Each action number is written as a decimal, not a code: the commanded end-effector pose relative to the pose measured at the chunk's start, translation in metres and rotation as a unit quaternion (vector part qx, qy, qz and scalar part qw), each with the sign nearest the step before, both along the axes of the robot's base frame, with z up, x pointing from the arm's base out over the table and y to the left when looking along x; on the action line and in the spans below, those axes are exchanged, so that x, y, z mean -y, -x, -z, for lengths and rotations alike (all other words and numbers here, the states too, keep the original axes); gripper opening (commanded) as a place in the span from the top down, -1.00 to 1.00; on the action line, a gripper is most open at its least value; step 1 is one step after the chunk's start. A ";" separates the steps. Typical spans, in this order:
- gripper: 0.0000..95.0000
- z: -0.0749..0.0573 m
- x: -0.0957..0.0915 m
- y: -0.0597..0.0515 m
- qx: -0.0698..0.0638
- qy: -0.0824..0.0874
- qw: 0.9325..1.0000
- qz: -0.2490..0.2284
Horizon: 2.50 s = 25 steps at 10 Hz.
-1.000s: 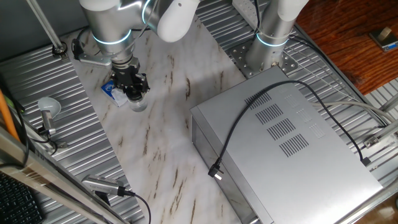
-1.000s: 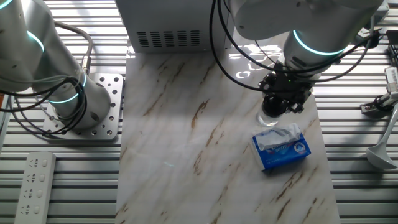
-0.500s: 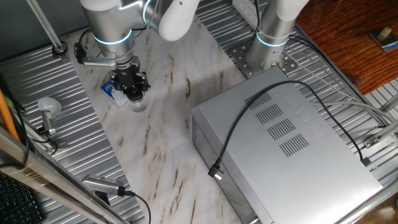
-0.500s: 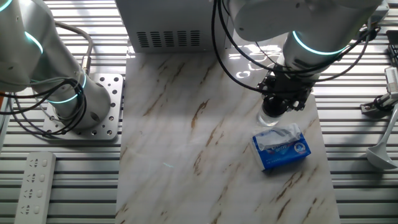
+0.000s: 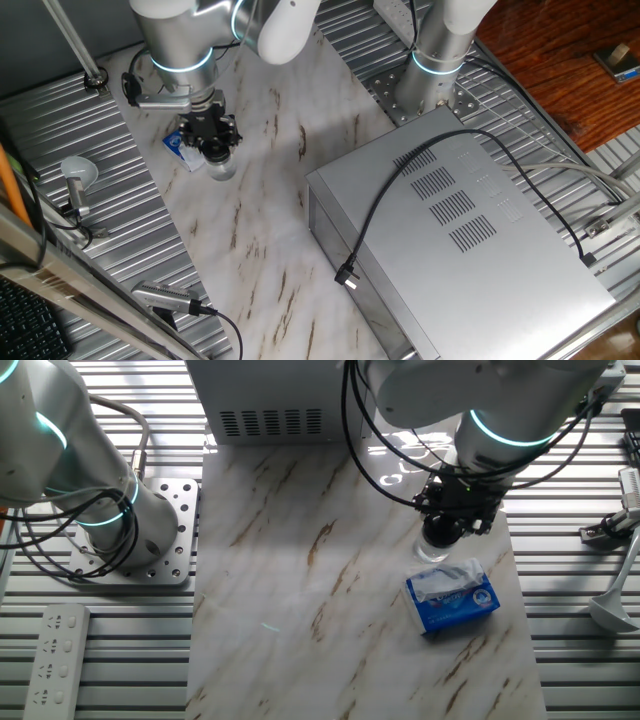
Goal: Unscrew the lid from the jar
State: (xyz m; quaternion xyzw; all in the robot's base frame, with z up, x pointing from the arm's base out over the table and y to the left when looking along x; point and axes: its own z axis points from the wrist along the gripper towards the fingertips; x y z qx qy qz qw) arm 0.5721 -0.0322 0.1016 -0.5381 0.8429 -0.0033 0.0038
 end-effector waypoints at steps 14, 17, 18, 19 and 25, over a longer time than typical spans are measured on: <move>0.20 -0.004 -0.005 -0.001 -0.002 0.022 1.000 -0.005; 0.20 -0.002 -0.006 -0.001 -0.001 0.020 1.000 -0.024; 0.20 -0.003 -0.006 -0.001 -0.001 0.021 0.999 -0.045; 0.20 -0.003 -0.006 -0.001 0.000 0.023 0.998 -0.066; 0.20 -0.001 -0.006 -0.001 0.002 0.019 0.985 -0.173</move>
